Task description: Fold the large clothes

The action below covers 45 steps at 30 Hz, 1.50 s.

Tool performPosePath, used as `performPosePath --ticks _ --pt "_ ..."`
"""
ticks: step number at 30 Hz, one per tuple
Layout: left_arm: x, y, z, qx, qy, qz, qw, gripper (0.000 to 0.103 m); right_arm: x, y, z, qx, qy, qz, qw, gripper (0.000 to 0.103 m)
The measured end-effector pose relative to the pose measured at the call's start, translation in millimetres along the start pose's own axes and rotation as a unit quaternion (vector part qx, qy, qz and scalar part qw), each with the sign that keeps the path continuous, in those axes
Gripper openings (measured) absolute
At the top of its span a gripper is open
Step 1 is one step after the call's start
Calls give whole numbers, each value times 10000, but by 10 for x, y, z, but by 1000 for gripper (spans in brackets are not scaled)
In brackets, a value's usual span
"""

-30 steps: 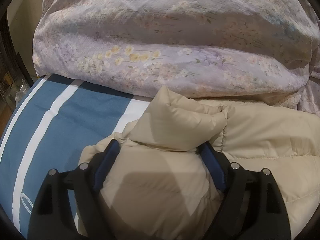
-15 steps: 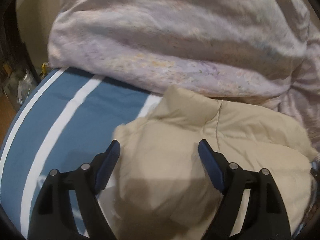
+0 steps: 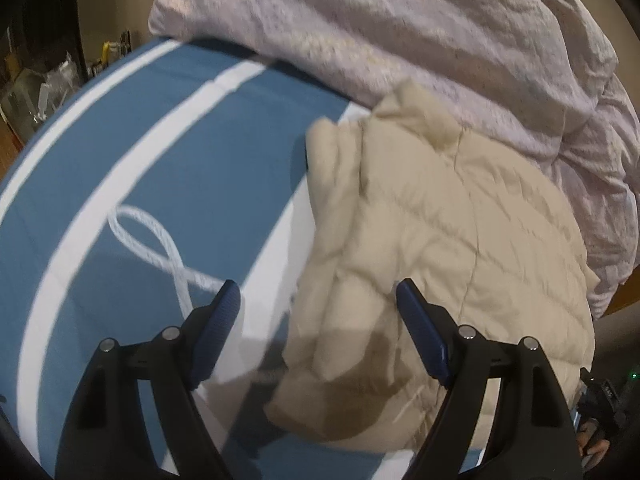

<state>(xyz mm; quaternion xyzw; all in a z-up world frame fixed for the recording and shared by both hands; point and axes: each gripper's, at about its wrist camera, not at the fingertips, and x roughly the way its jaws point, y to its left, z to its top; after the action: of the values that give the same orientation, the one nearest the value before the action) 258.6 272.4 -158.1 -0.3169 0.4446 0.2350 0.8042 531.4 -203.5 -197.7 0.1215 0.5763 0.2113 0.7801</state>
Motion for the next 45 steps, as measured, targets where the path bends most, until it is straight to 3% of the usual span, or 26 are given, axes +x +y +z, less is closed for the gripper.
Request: performPosePath --ticks 5,10,14,17,18,21,29,39,42,45 --pt "-57 55 -172 -288 88 -187 9994 78 37 82 -97 35 6 22 10000 72" --pt "-75 33 -222 -424 125 -429 9981 67 -105 -34 -211 191 -26 87 9998 62" --pt "-84 2 -284 -611 137 -577 9964 51 -222 -212 -293 354 42 297 9989 42" --pt "-133 -9 -306 -669 67 -648 9956 30 -306 -271 -367 430 33 485 9979 30" --pt "-168 -18 -310 -659 27 -696 9954 22 -333 -267 -387 430 9 522 9977 28" --pt "-293 -40 -318 -578 -94 -755 9954 14 -422 -203 -448 333 -17 577 9978 22" --pt "-673 278 -472 -646 -299 -733 9948 13 -645 -125 -782 70 160 843 9963 20" --pt "-1112 980 -900 -990 -347 -545 9930 13 -920 -81 -1507 -112 457 1175 9920 20" --pt "-1144 1100 -961 -1048 -312 -519 9926 14 -949 -28 -1646 -272 510 1136 9918 20" --pt "-1127 1120 -967 -1053 -261 -492 9929 21 -1073 15 -1659 -513 278 778 9953 27"
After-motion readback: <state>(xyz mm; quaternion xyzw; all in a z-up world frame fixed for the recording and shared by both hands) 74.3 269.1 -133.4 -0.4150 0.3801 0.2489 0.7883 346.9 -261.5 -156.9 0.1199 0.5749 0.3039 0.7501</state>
